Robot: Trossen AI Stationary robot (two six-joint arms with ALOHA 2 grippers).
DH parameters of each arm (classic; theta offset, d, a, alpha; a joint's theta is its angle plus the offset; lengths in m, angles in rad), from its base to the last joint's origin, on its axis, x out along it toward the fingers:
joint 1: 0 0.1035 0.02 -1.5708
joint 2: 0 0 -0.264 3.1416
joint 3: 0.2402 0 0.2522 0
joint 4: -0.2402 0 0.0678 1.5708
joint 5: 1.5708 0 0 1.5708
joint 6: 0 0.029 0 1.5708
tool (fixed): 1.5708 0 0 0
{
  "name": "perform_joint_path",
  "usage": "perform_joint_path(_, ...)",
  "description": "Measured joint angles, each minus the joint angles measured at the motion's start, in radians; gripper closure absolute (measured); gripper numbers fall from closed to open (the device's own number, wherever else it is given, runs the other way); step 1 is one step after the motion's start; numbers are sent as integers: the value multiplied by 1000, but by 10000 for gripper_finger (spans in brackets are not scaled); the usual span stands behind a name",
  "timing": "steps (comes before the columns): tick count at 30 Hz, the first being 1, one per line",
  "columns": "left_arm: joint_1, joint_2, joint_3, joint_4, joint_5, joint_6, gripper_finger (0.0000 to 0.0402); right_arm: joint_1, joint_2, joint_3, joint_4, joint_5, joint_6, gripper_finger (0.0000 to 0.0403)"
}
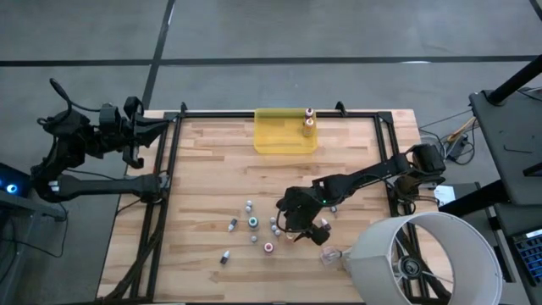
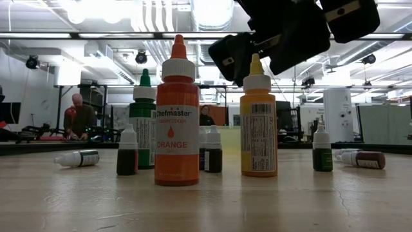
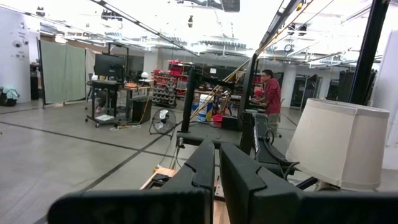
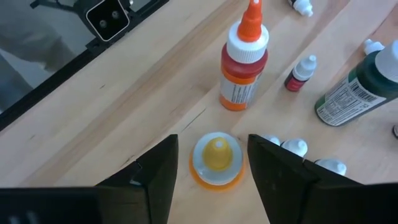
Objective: Pick & Place food coloring
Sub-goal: Put the large yellow food coloring bottle into the yellow bin
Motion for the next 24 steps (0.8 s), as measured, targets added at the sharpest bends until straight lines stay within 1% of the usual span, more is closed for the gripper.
perform_joint_path(9,0,0,0,0,0,0,401,1,29,0,6,0,3,244)
perform_joint_path(18,0,0,0,0,0,0,401,2,29,0,6,0,23,284)
perform_joint_path(24,0,0,0,0,0,0,401,2,27,4,-3,0,29,284)
